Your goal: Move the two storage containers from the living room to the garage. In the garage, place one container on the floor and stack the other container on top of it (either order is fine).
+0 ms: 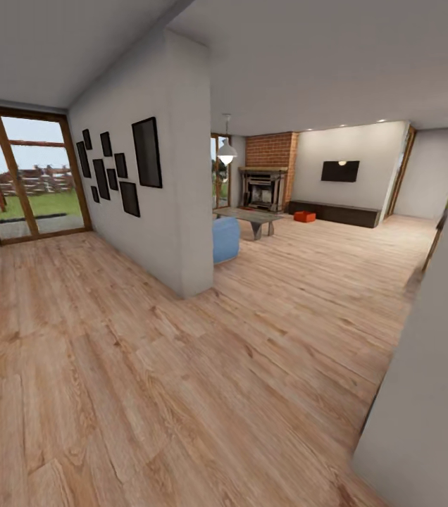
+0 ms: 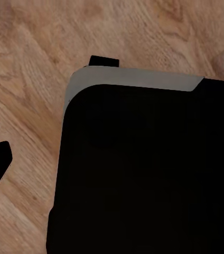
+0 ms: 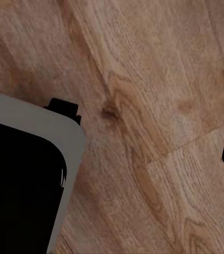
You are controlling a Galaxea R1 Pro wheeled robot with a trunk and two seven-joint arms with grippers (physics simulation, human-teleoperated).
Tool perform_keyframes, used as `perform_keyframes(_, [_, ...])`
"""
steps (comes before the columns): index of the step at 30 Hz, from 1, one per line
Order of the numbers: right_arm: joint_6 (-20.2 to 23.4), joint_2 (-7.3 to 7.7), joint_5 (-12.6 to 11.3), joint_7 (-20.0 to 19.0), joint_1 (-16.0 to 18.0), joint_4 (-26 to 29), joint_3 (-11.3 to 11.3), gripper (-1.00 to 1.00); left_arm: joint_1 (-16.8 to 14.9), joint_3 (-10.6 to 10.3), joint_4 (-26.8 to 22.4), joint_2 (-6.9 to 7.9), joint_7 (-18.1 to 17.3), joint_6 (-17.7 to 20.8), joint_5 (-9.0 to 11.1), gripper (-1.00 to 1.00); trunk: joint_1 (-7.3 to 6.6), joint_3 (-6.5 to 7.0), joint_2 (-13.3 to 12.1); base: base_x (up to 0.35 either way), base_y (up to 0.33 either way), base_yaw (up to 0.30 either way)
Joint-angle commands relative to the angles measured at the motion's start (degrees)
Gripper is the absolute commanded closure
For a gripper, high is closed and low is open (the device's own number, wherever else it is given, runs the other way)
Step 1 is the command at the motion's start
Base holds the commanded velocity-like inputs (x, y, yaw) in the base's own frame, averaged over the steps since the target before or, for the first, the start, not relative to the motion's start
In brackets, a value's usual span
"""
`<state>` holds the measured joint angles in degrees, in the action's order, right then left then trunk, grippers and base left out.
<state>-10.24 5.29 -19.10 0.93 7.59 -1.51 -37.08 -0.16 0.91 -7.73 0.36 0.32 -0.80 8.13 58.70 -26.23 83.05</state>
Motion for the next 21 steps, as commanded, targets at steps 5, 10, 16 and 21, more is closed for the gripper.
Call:
perform_keyframes(5, [-0.3,-0.02,-0.4,0.0,0.1,-0.2,-0.5,-1.00,0.0,0.1,0.0,-0.01,0.0,-0.1,0.4,-1.00,0.03,-0.06,0.0,0.323,0.000,0.013])
perform_keyframes(10, [-0.3,-0.02,-0.4,0.0,0.1,-0.2,-0.5,-1.00,0.0,0.1,0.0,-0.01,0.0,-0.1,0.4,-1.00,0.03,-0.06,0.0,0.323,0.000,0.002])
perform_keyframes(16, [-0.1,-0.02,-0.4,0.0,0.1,-0.1,-0.4,-1.00,0.0,0.1,0.0,-0.01,0.0,-0.1,0.4,-1.00,0.03,-0.06,0.0,0.323,0.000,0.000])
perform_keyframes(21, [0.1,-0.02,-0.3,0.0,0.1,-0.1,-0.4,-1.00,0.0,0.1,0.0,0.02,0.1,-0.1,0.4,-1.00,0.03,-0.06,0.0,0.323,0.000,0.000])
